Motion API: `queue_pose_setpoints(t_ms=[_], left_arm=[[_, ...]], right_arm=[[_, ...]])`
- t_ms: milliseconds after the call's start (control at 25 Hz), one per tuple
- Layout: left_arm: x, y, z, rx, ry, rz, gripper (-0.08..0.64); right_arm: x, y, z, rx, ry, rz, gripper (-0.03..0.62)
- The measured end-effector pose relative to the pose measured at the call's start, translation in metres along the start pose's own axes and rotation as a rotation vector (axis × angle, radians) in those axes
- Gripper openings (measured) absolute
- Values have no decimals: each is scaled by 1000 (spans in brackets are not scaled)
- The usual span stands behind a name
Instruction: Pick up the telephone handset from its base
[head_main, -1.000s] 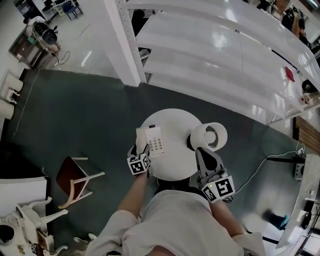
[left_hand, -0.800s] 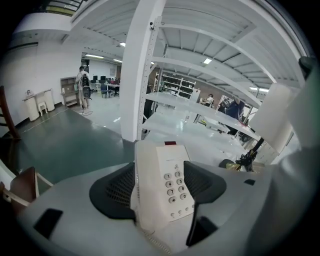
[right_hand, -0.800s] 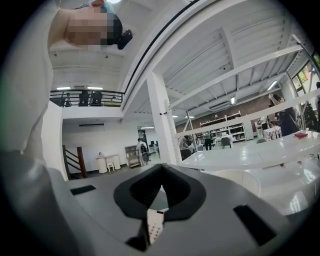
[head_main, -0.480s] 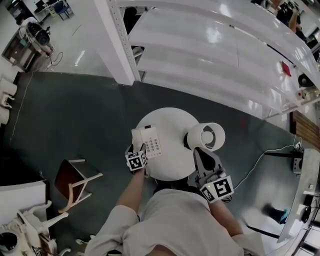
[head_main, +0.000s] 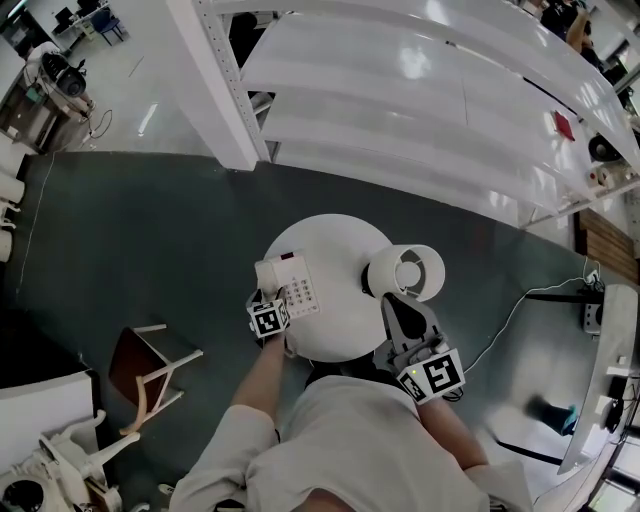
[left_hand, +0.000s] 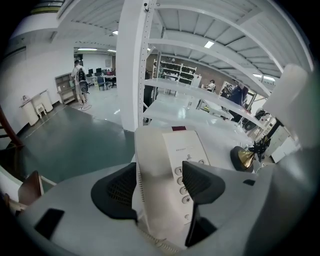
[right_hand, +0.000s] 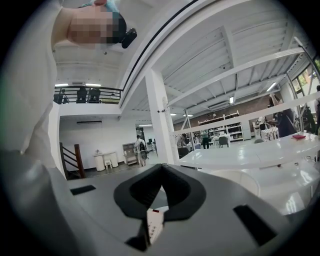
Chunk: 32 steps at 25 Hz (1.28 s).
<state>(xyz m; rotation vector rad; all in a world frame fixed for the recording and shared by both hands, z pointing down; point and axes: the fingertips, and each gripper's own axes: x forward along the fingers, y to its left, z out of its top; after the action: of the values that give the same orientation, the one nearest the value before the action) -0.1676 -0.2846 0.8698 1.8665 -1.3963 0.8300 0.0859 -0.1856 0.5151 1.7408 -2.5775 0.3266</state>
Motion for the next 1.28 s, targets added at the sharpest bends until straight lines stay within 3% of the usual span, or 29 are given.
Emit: queue_pose_setpoints(t_ms=[440,640,1280], left_arm=[[12,5,-7,-3,48,16,272],[16,3,-9,-27,66,1,252],[17,7,-10,-90,118,52,230]], right_arm=[[-1,-10,-3,6,17,-19,8],[-1,-11,-3,6,18,-20,8],[-10,-13,-2,6,9,-32,8]])
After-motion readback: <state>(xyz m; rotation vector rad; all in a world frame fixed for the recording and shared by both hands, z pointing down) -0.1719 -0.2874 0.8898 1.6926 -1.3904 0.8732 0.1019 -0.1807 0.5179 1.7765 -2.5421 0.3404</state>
